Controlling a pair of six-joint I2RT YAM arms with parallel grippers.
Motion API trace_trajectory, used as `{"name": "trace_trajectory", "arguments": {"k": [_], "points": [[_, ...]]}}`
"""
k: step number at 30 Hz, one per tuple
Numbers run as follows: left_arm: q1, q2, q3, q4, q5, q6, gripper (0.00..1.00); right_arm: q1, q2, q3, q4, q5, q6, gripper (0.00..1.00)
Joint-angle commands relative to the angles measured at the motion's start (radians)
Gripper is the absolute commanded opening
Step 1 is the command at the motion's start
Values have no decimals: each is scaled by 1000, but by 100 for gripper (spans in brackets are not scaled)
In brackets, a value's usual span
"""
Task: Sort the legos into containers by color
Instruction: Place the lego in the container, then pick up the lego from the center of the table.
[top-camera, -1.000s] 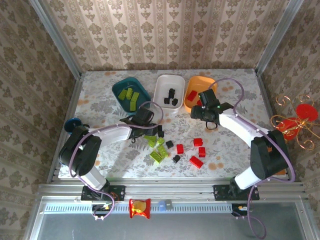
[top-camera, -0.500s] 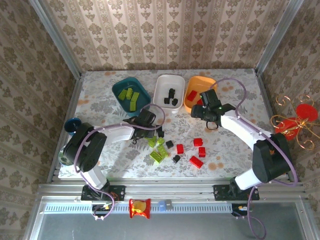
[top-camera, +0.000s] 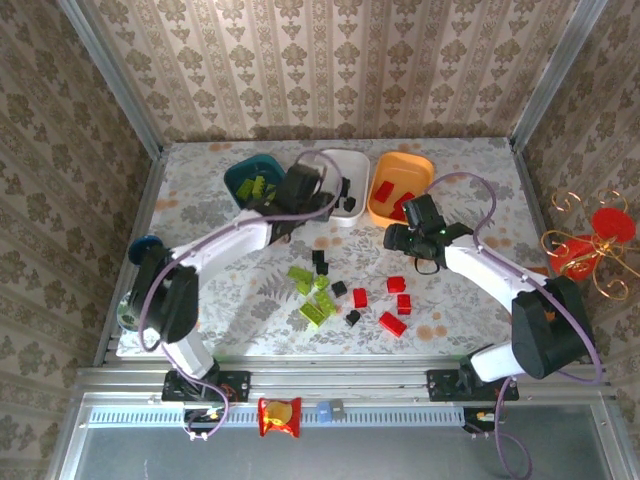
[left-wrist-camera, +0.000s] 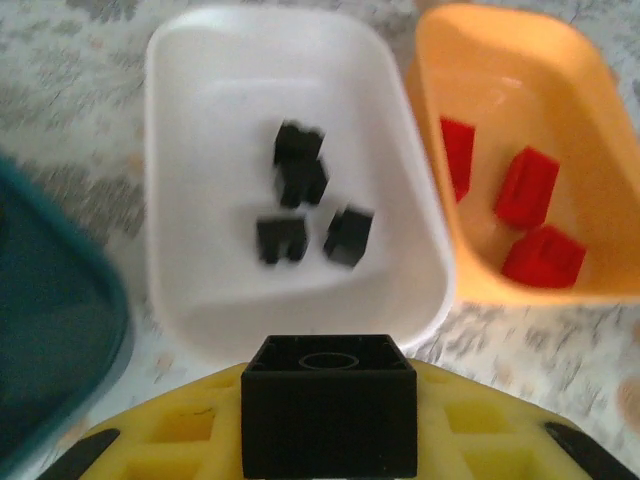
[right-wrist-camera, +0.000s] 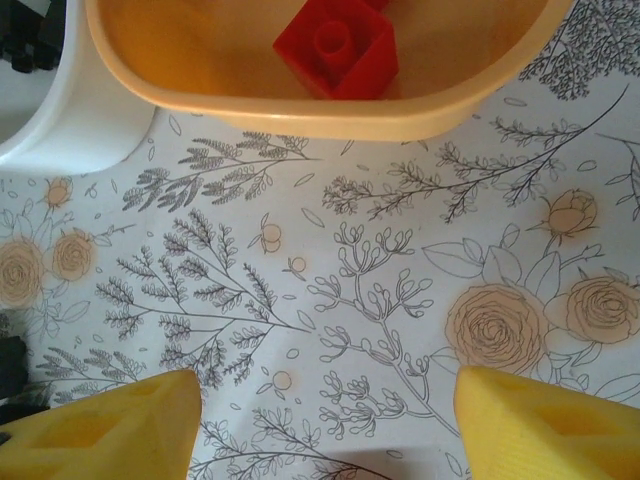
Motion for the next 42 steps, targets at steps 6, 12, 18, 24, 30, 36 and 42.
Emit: {"name": "trace_trajectory", "arguments": {"k": [6, 12, 18, 24, 30, 36, 42], "points": [[69, 349, 359, -221, 61, 8, 33, 34, -135, -67, -37, 0, 29, 69], [70, 378, 441, -249, 90, -21, 53, 50, -198, -111, -57, -22, 51, 69], [32, 189, 307, -160, 113, -30, 77, 59, -199, -143, -60, -28, 78, 69], [-29, -122, -41, 18, 143, -70, 86, 70, -144, -157, -62, -20, 101, 69], [-91, -420, -414, 142, 145, -126, 93, 116, -61, -168, -49, -11, 122, 69], [-103, -568, -649, 99, 99, -143, 100, 141, 52, -156, -50, 33, 121, 69], [-86, -699, -836, 123, 44, -194, 100, 141, 100, -156, -22, 26, 118, 64]]}}
